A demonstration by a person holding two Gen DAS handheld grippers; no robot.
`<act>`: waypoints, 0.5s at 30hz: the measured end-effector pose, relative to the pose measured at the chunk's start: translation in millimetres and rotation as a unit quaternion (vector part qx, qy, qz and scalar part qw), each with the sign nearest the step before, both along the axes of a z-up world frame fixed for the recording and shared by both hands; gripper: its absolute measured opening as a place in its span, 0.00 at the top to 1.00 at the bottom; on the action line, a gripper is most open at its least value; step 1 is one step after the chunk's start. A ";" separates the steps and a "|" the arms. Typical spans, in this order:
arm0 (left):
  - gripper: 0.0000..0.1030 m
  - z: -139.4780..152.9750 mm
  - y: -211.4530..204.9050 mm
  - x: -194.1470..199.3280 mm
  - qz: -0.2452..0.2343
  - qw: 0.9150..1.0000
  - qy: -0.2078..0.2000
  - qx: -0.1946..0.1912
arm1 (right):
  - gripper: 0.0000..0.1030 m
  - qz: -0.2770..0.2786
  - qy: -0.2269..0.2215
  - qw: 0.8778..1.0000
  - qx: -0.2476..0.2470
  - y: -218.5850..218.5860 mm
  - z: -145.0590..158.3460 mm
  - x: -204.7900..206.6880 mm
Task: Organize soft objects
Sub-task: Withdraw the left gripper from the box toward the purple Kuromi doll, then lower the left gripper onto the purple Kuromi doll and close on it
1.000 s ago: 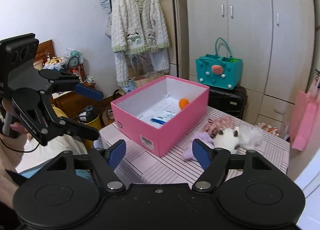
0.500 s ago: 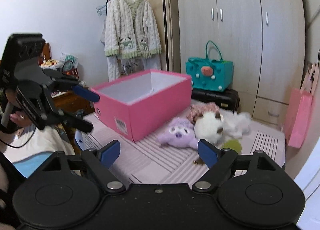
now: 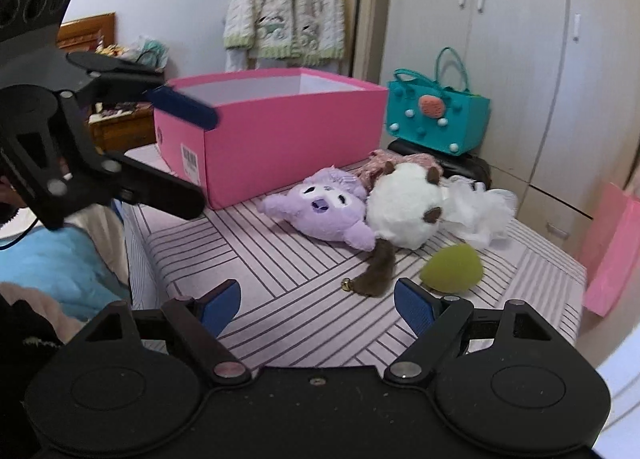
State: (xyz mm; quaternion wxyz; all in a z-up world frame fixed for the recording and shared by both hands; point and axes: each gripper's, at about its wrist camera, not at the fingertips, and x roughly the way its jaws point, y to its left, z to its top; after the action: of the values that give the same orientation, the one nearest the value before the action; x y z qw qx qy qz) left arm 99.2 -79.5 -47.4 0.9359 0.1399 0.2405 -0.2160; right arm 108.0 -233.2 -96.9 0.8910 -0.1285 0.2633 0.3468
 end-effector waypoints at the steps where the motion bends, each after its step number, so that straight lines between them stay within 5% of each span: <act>1: 0.07 -2.3 -3.9 3.1 0.001 1.000 0.000 0.004 | 0.16 0.006 0.000 1.000 -0.006 2.8 -2.6 2.7; 9: 0.12 -12.5 -18.3 54.4 0.048 0.996 0.074 -0.016 | 0.24 0.000 -0.037 0.999 -0.013 17.2 -6.2 24.1; 15: 0.21 -21.4 -23.5 82.9 0.079 0.990 0.109 -0.032 | 0.32 0.009 -0.017 1.000 -0.009 29.3 -9.3 47.8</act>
State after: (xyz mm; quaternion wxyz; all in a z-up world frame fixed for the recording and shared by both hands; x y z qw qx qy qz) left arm 182.1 -103.0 -68.7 0.9224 0.0658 0.3441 -0.1625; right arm 155.8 -203.9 -106.3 0.8911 -0.1443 0.2499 0.3502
